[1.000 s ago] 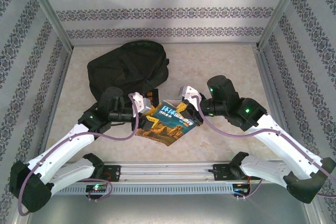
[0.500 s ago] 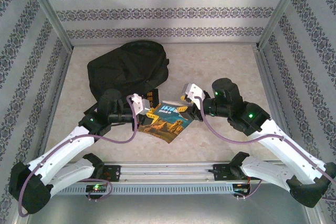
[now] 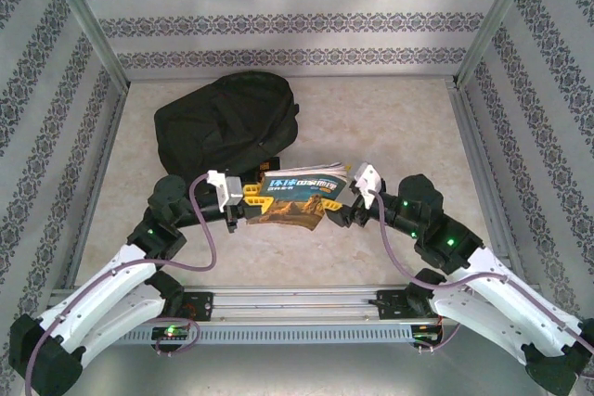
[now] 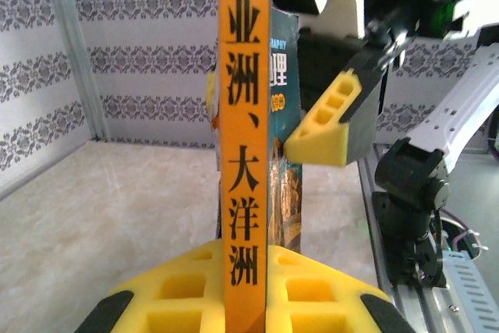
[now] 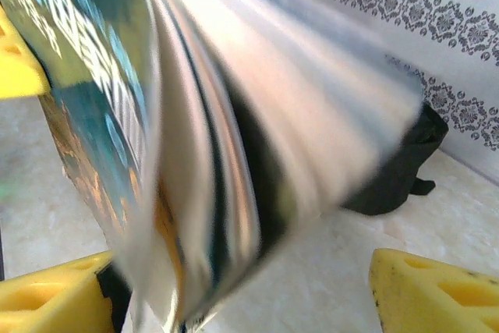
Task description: Pack the student bag
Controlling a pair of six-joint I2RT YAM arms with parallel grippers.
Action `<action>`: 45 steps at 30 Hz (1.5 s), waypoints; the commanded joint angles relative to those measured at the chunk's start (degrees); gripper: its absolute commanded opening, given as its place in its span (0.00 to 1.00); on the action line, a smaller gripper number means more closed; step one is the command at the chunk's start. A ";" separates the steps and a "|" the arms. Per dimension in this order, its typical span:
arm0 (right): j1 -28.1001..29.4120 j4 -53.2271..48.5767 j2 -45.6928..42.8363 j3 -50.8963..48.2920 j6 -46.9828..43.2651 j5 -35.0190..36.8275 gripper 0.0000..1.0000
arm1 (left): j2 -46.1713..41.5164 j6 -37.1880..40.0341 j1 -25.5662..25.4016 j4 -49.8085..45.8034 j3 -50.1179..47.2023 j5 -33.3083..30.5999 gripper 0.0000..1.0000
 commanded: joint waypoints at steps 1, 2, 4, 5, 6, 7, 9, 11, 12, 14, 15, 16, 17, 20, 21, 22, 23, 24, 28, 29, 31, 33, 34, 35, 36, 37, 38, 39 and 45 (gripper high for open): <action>-0.25 10.99 -0.44 -2.29 2.80 -1.59 0.82 | -1.63 -2.95 0.43 7.28 2.56 4.04 0.00; -0.70 12.31 0.02 -2.45 3.23 -3.11 0.82 | -1.81 -3.24 0.46 7.49 2.82 4.39 0.00; -2.12 15.64 1.70 -2.16 5.42 -10.27 0.80 | -1.92 -3.85 0.47 7.75 2.94 4.87 0.00; -2.62 16.97 2.55 -1.82 6.61 -13.18 0.79 | -1.79 -4.08 0.48 7.86 3.04 5.12 0.00; -2.84 18.24 3.62 -1.42 7.75 -15.71 0.77 | -1.50 -4.64 0.48 7.96 3.14 5.65 0.00; -2.90 19.11 4.40 -1.03 8.50 -17.60 0.74 | -1.19 -5.22 0.46 8.28 3.12 6.32 0.00; -3.04 20.48 5.31 -0.54 9.64 -20.50 0.63 | -0.79 -6.32 0.47 8.72 2.86 6.56 0.00; -3.26 21.89 5.76 -0.52 10.29 -24.50 0.43 | -1.03 -7.47 0.47 8.83 2.06 3.91 0.00; -3.28 21.91 6.02 -0.35 10.68 -25.51 0.32 | -1.09 -8.21 0.47 9.00 1.58 1.91 0.00; -3.47 20.68 6.25 -0.04 10.62 -26.84 0.11 | -0.80 -8.22 0.49 8.56 1.32 1.12 0.06; -3.54 19.52 6.30 0.16 10.28 -27.14 0.03 | -0.20 -8.28 0.48 8.20 1.25 1.30 0.11; -3.73 18.28 6.29 0.42 9.73 -27.42 0.00 | 0.58 -8.46 0.46 7.89 1.41 1.90 0.17; -3.88 17.07 6.28 0.65 9.27 -27.56 0.00 | 1.29 -8.60 0.48 7.63 1.66 2.76 0.21; -4.90 13.41 5.87 1.67 7.74 -27.04 0.00 | 3.66 -9.94 0.49 8.14 1.76 3.86 0.35; -5.42 12.79 5.65 1.76 7.50 -27.13 0.00 | 4.35 -10.07 0.48 8.54 1.62 4.53 0.36; -6.07 12.50 5.51 1.85 7.42 -27.39 0.00 | 4.98 -9.97 0.48 8.48 1.60 5.25 0.36; -6.43 12.21 5.34 1.94 7.39 -27.71 0.00 | 5.50 -9.84 0.48 8.23 1.74 6.01 0.35; -6.91 11.96 5.33 2.03 7.46 -27.85 0.00 | 6.03 -9.57 0.48 7.51 2.14 7.02 0.31; -7.98 10.42 6.15 2.62 7.42 -28.67 0.00 | 8.45 -10.43 0.48 7.24 3.64 11.28 0.09; -8.07 10.13 6.45 2.73 7.36 -28.99 0.00 | 9.10 -11.01 0.48 7.96 3.58 12.00 0.05; -8.18 9.70 7.20 3.07 7.35 -28.72 0.00 | 10.21 -12.31 0.48 10.28 3.84 12.36 0.05; -8.19 9.58 7.48 3.17 7.75 -26.48 0.00 | 10.96 -13.51 0.49 11.96 4.22 12.40 0.00; -8.18 9.57 7.36 3.26 8.67 -23.72 0.13 | 11.17 -15.18 0.56 13.77 4.15 10.43 0.00; -8.29 9.57 7.06 3.18 9.97 -19.93 0.34 | 10.90 -17.86 0.51 16.60 3.67 6.06 0.00; -8.34 9.57 6.65 3.02 11.17 -16.65 0.44 | 10.44 -20.60 0.56 18.77 3.27 1.04 0.00; -8.65 9.86 6.06 2.77 12.84 -13.54 0.56 | 9.84 -24.45 0.51 20.49 2.98 -6.26 0.00; -9.36 10.53 5.49 2.43 16.30 -10.51 0.68 | 9.12 -28.25 0.55 21.20 3.06 -13.04 0.00; -10.18 11.15 5.27 2.38 19.68 -8.97 0.75 | 8.66 -30.95 0.56 21.03 3.56 -17.85 0.00; -19.47 5.45 8.50 8.37 38.54 -7.80 0.77 | 9.24 -50.25 0.56 23.24 8.12 -40.76 0.00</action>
